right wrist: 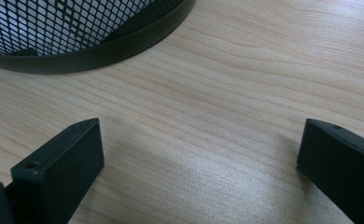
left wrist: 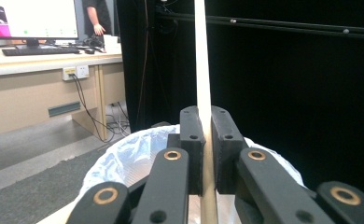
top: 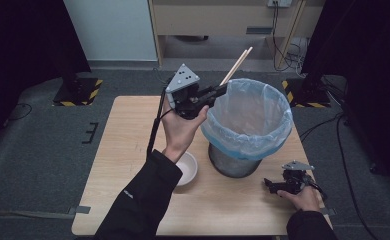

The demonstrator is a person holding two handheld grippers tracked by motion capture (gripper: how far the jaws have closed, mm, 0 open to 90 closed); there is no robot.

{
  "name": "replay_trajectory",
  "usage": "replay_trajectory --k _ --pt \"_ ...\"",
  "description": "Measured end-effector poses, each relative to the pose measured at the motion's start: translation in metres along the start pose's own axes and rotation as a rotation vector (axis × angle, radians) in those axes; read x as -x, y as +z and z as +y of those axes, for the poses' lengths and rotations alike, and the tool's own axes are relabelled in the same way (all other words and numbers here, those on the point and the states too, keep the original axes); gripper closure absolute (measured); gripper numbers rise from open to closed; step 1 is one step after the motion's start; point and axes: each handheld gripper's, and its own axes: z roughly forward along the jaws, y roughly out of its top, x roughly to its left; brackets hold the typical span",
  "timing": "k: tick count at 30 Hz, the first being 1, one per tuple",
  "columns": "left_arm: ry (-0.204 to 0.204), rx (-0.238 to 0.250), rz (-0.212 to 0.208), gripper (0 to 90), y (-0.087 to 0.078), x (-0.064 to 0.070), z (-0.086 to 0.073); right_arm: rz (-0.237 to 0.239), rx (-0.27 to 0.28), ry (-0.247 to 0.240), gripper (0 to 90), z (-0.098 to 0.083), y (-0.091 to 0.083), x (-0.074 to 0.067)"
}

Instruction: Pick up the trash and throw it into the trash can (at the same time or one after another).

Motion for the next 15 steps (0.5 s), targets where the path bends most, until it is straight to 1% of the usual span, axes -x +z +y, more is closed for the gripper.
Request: replay_trajectory --k 6,11,15 --pt "0.011 -0.009 -0.005 84.8 0.011 0.004 0.004 0.000 0.000 0.000 0.6 0.000 0.000 0.000" --pt "0.003 -0.016 -0.008 84.8 0.021 0.004 0.005 0.000 0.000 0.000 0.6 0.000 0.000 0.000" --pt "0.009 -0.024 -0.010 84.8 0.028 0.004 0.005 0.000 0.000 0.000 0.6 0.000 0.000 0.000"
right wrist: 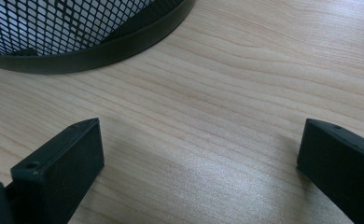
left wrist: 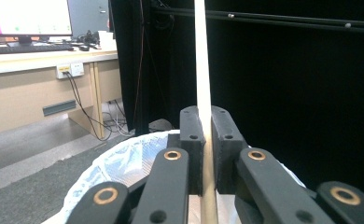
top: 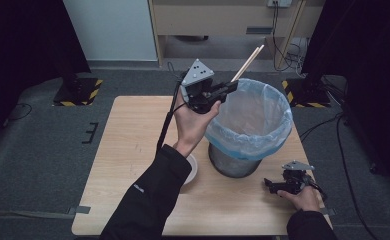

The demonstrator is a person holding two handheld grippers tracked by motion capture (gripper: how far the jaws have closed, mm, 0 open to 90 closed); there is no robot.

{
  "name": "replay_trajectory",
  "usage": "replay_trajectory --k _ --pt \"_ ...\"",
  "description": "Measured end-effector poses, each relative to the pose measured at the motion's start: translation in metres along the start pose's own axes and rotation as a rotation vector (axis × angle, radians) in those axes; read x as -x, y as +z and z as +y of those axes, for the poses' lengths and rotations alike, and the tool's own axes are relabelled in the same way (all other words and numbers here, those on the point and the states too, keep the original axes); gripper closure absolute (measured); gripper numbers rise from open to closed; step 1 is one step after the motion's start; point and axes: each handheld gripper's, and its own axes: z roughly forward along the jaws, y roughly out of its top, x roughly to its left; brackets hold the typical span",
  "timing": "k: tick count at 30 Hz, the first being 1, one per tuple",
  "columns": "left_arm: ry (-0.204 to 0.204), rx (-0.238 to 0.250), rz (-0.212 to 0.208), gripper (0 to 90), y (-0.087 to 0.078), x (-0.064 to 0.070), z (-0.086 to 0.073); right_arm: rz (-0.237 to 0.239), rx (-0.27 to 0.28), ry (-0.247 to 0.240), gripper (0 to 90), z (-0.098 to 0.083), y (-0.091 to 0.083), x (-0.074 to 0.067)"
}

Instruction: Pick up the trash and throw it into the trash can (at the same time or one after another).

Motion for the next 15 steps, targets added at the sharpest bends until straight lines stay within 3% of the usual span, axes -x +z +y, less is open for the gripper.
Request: replay_trajectory --k 15 --pt "0.010 -0.017 0.001 84.8 0.021 -0.001 0.002 0.001 0.000 -0.001 0.6 0.000 0.000 0.000"
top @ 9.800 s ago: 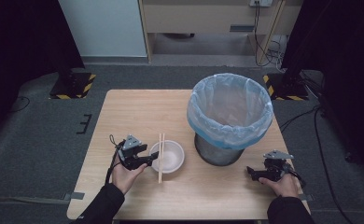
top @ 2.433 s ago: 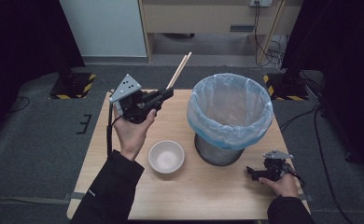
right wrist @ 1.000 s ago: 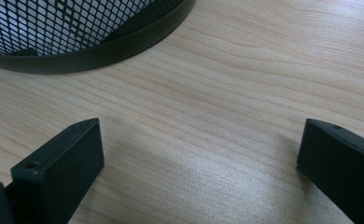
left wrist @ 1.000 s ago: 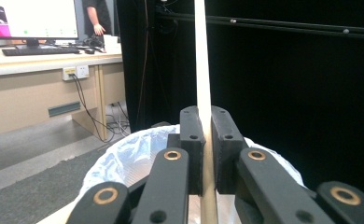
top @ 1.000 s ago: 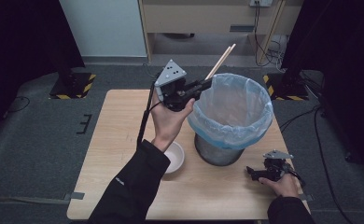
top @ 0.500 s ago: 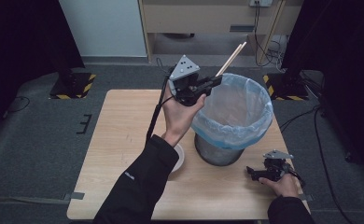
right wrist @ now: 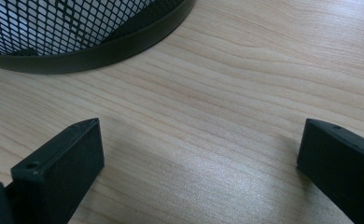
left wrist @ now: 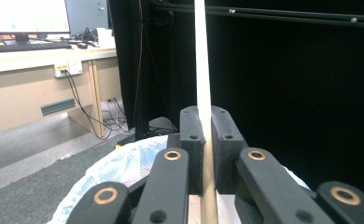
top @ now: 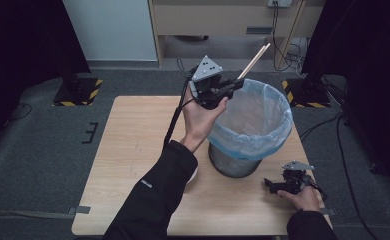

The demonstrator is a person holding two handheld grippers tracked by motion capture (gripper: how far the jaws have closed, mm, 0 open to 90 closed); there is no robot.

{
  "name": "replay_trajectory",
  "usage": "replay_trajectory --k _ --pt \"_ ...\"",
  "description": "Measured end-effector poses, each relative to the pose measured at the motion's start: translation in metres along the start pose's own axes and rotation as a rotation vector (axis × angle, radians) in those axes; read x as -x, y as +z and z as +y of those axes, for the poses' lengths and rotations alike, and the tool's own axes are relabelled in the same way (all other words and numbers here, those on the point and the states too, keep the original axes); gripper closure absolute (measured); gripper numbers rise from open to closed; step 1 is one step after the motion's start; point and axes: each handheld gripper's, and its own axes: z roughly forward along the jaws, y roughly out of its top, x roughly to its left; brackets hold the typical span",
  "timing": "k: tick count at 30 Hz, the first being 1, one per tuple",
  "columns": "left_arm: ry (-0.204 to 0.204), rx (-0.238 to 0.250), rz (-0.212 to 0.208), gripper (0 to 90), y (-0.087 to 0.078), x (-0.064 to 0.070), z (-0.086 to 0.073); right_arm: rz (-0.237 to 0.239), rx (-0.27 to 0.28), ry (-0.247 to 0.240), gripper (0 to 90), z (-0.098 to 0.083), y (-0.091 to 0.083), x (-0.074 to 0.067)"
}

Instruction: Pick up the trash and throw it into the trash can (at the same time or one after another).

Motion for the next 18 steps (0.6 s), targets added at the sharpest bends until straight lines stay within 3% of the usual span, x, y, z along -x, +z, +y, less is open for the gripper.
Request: replay_trajectory --k 18 --pt "0.004 -0.055 -0.007 84.7 0.026 -0.001 -0.004 0.004 -0.002 -0.005 0.6 0.000 0.000 0.000"
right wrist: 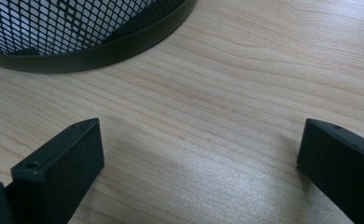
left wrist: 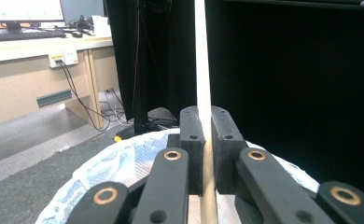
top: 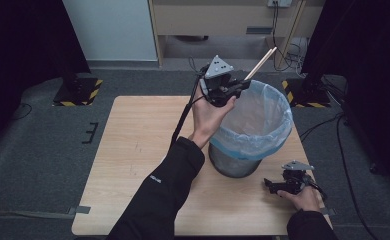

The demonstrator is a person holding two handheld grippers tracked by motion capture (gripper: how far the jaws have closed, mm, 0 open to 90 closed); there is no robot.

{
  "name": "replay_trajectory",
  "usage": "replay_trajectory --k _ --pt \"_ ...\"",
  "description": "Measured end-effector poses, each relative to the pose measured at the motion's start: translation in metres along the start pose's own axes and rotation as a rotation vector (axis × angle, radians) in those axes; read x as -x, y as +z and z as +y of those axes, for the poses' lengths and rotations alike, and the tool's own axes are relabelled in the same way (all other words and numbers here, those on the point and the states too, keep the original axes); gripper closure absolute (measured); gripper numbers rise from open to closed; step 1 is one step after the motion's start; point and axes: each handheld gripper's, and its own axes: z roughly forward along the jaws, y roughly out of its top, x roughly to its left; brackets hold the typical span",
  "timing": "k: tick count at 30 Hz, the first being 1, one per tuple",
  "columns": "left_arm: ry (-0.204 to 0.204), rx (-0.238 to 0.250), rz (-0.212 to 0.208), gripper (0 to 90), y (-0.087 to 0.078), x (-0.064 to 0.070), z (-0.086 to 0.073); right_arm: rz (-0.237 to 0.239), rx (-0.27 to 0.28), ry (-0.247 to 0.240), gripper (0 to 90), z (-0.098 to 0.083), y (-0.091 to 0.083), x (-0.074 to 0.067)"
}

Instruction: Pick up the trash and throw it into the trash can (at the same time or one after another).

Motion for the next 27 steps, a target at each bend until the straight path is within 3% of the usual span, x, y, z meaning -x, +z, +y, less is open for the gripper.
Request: replay_trajectory --k 5,8,14,21,27 --pt "-0.007 -0.014 -0.007 83.0 0.006 -0.003 -0.002 0.001 -0.002 -0.002 0.7 0.000 0.000 0.000" --pt "0.000 -0.003 -0.012 72.1 0.009 -0.002 -0.003 0.002 -0.002 -0.002 0.6 0.000 0.000 0.000" --pt "0.009 0.028 -0.022 60.2 0.001 0.000 0.001 0.003 -0.001 0.001 0.6 0.000 0.000 0.000" --pt "0.037 0.071 -0.022 47.6 -0.030 0.002 0.006 0.003 0.000 0.001 0.6 0.000 0.000 0.000" --pt "0.054 0.083 0.023 39.8 -0.065 -0.007 -0.001 0.004 0.000 0.002 0.6 0.000 0.000 0.000"
